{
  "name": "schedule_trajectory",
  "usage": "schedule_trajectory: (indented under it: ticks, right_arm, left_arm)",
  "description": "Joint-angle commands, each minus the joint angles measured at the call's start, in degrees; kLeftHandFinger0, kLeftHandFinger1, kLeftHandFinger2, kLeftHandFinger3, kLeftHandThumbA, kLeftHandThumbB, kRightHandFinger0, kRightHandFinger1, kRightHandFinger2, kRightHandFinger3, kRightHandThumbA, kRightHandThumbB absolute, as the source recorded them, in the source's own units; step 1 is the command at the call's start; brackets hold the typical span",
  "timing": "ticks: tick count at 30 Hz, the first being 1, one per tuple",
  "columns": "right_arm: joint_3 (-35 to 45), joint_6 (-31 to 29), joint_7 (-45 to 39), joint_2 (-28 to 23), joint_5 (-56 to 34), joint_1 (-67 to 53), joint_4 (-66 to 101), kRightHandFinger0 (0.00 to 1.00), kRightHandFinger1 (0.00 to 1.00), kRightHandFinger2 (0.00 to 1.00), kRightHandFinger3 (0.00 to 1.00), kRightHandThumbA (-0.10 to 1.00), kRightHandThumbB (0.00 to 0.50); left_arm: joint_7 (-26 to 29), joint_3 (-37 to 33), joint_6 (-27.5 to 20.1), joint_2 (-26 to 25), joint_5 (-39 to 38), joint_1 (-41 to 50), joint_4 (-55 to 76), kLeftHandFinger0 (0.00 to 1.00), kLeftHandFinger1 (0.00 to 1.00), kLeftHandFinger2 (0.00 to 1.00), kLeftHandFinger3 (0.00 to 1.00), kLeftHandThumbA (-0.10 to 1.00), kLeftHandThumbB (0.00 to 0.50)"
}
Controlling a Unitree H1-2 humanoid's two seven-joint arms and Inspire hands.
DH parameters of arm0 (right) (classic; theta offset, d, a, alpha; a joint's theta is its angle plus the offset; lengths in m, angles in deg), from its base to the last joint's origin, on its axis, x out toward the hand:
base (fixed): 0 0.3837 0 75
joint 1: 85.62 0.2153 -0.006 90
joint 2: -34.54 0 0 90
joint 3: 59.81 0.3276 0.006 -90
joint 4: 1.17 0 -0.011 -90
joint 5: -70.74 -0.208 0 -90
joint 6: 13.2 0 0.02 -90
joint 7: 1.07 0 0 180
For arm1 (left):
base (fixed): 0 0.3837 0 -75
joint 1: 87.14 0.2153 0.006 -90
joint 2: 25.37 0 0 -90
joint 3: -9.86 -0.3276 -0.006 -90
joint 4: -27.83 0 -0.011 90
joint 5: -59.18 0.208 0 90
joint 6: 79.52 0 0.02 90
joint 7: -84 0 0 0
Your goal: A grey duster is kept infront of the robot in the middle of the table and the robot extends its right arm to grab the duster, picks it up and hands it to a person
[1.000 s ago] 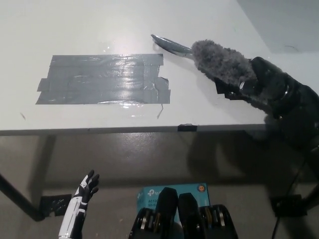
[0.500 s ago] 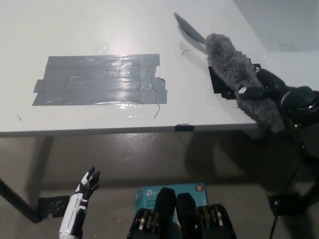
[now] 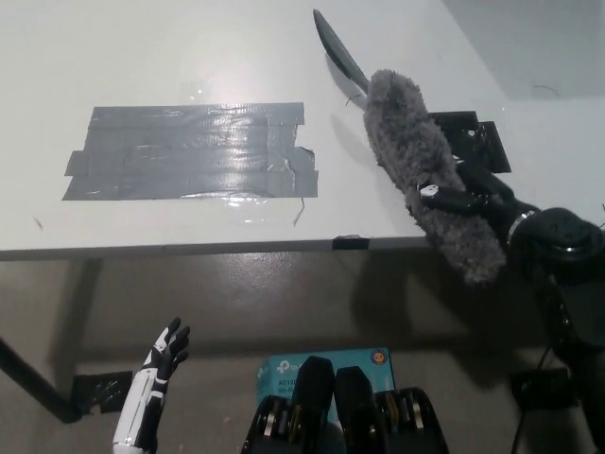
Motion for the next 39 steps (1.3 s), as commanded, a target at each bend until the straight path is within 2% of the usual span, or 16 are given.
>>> schedule_trajectory:
  ticks: [1,6,11,16,25,39]
  right_arm:
    - [-3.5,3.2,9.3,4.2,-48.2,-6.2,21.5,0.0,0.43,0.89,1.0,-0.1,0.156]
    - [-5.6,3.2,11.8,4.1,-54.1,-8.1,24.6,0.0,0.48,0.91,1.0,-0.1,0.123]
    - [-6.5,3.2,15.8,5.2,-58.5,-10.1,28.1,0.0,0.49,0.9,1.0,-0.1,0.122]
    - [-6.8,3.2,15.2,6.2,-60.4,-11.3,28.3,0.0,0.49,0.89,1.0,-0.1,0.093]
    - [-7.0,3.2,16.5,7.2,-64.3,-13.3,28.6,0.0,0.42,0.84,1.0,-0.1,0.097]
    - [-6.9,3.2,17.4,7.5,-68.6,-15.4,30.0,0.0,0.46,0.85,1.0,-0.1,0.089]
  left_arm:
    - [-0.1,0.1,-2.2,-0.6,-0.6,-1.3,0.9,1.0,1.0,1.0,1.0,1.0,0.383]
    - [-0.2,0.1,-2.2,-0.8,-0.6,-1.5,0.8,1.0,1.0,1.0,1.0,1.0,0.387]
    - [-0.1,0.1,-2.2,-0.7,-0.6,-1.4,1.1,1.0,1.0,1.0,1.0,1.0,0.379]
    - [-0.1,0.1,-2.2,-0.8,-0.5,-1.6,1.2,1.0,1.0,1.0,1.0,1.0,0.373]
    - [0.1,0.2,-2.2,-0.9,-0.3,-1.9,1.2,1.0,1.0,1.0,1.0,1.0,0.368]
    - [0.3,0.1,-2.2,-0.9,-0.1,-1.8,1.1,1.0,1.0,1.0,1.0,1.0,0.368]
